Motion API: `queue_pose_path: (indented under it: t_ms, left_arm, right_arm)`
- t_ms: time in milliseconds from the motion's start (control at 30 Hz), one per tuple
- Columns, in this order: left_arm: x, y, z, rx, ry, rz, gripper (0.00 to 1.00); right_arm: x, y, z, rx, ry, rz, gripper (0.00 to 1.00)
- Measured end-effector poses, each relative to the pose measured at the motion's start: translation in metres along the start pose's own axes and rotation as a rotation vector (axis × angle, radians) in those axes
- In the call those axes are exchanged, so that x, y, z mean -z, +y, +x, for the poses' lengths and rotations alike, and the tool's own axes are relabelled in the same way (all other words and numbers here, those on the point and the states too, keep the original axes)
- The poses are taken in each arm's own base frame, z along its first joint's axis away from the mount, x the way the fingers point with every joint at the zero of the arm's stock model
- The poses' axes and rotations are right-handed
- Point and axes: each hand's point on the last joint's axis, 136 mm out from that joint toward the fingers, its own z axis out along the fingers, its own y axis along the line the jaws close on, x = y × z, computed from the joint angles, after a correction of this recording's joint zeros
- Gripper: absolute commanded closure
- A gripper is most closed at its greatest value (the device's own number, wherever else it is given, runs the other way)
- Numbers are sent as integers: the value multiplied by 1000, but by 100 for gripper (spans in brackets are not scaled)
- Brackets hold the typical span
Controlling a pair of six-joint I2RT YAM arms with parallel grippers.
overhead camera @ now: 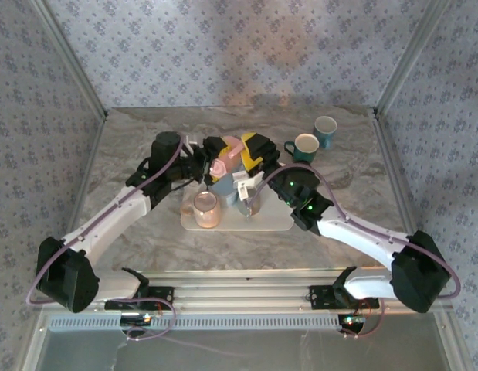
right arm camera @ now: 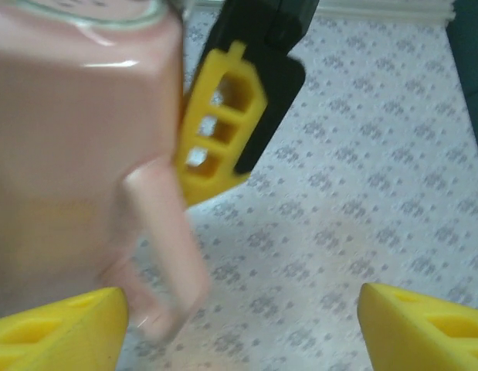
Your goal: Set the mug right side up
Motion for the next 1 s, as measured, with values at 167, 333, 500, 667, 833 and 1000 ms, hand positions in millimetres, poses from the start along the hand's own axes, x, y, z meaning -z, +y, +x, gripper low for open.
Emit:
queue_pose_path:
  t_ms: [167, 333, 500, 667, 833, 1000]
  left_arm:
    - [6, -36, -33, -186, -116, 41, 69]
    - [13, -63, -46, -459, -206, 41, 69]
    - [12, -65, -47, -713, -247, 9, 71]
    - [8, -64, -48, -908, -272, 10, 71]
    - [4, -55, -47, -1019, -269, 4, 71]
    - [2, -58, -41, -1103, -253, 45, 72]
  right_arm:
    - [38, 17, 9, -194, 31, -91, 19]
    - [69, 4, 24, -645, 75, -125, 26]
    - [72, -18, 31, -1286, 132, -179, 30]
    - [59, -33, 36, -1923, 135, -236, 39]
    - [38, -15, 35, -2452, 162, -366, 39]
    - [19, -5, 23, -2740, 185, -553, 42]
